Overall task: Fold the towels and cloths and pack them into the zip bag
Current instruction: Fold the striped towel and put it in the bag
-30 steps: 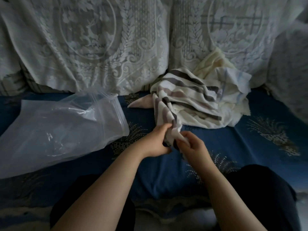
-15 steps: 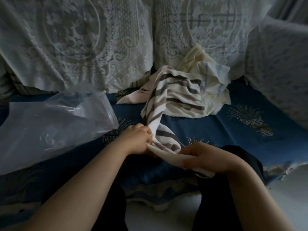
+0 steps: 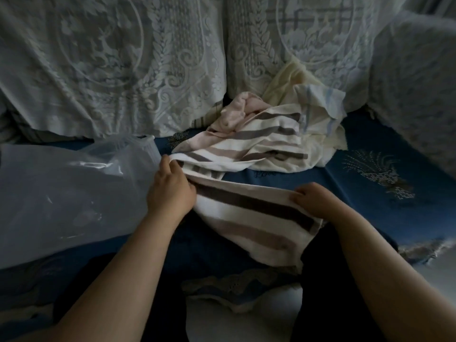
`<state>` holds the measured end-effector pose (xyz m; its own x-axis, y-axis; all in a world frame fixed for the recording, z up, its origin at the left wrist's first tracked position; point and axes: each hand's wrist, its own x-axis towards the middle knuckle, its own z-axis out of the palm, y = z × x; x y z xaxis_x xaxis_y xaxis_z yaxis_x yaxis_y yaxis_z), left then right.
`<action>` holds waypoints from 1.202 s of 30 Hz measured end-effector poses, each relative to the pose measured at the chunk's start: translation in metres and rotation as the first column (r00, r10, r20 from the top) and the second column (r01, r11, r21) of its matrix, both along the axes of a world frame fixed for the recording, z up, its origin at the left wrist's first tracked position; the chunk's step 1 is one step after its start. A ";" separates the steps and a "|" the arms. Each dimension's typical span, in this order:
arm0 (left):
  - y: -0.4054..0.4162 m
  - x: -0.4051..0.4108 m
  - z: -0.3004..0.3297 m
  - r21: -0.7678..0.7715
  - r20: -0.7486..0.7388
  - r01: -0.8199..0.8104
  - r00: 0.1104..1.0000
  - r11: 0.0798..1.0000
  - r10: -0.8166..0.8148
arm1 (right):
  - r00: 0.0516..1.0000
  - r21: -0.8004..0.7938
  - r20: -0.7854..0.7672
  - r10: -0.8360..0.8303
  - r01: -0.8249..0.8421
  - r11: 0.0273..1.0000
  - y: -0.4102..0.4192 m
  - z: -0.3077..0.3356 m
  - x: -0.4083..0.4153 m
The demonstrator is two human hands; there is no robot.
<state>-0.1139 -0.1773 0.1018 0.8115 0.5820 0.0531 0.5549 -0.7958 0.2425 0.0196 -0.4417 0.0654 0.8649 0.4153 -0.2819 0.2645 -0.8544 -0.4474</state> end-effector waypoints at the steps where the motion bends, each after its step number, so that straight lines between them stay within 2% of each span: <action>1: -0.001 0.003 0.000 -0.028 0.096 0.001 0.995 1.000 0.002 | 1.000 -0.037 0.012 0.001 -0.001 0.999 0.008 -0.008 0.012; 3: 0.000 0.009 0.000 -0.060 0.230 -0.022 0.972 0.998 0.035 | 0.998 -0.120 0.019 0.057 -0.055 0.991 0.022 -0.021 0.034; 5: 0.006 0.017 -0.002 -0.010 0.304 -0.039 0.952 0.999 0.040 | 0.992 -0.174 0.054 0.112 -0.101 0.980 0.037 -0.030 0.052; 8: 0.018 0.031 -0.004 0.069 0.401 -0.004 0.916 0.998 -0.024 | 0.981 -0.149 0.154 0.113 -0.090 0.985 0.056 -0.042 0.078; 10: 0.024 0.040 -0.005 0.054 0.407 0.034 0.912 0.998 -0.053 | 0.964 -0.097 0.229 0.136 -0.117 0.988 0.065 -0.051 0.091; 14: 0.031 0.048 -0.009 -0.002 0.377 0.071 0.924 0.997 -0.066 | 0.896 -0.106 0.329 0.299 -0.280 0.954 0.084 -0.064 0.104; 17: 0.034 0.049 -0.008 -0.003 0.382 0.023 0.924 1.000 -0.020 | 0.881 -0.087 0.341 0.327 -0.316 0.945 0.097 -0.071 0.109; 19: 0.034 0.048 -0.007 0.006 0.433 -0.003 0.901 1.000 0.000 | 0.852 -0.100 0.408 0.329 -0.316 0.943 0.105 -0.071 0.108; 22: 0.031 0.045 -0.004 0.010 0.586 -0.037 0.810 0.999 0.024 | 0.842 -0.116 0.461 0.280 -0.255 0.960 0.109 -0.065 0.106; 25: 0.025 0.043 0.000 0.018 0.743 0.041 0.668 0.999 -0.041 | 0.866 -0.088 0.457 0.203 -0.183 0.979 0.106 -0.057 0.102; 29: 0.021 0.040 0.003 0.044 0.846 0.083 0.527 0.996 -0.082 | 0.809 -0.191 0.559 0.180 -0.086 0.978 0.097 -0.034 0.092; 33: 0.024 0.044 0.007 -0.058 0.863 0.140 0.505 0.988 -0.021 | 0.746 -0.144 0.666 0.027 0.093 0.985 0.070 -0.015 0.079; 36: 0.027 0.047 0.009 -0.135 0.858 0.208 0.513 0.969 0.009 | 0.769 -0.093 0.636 -0.057 0.150 0.984 0.042 -0.006 0.074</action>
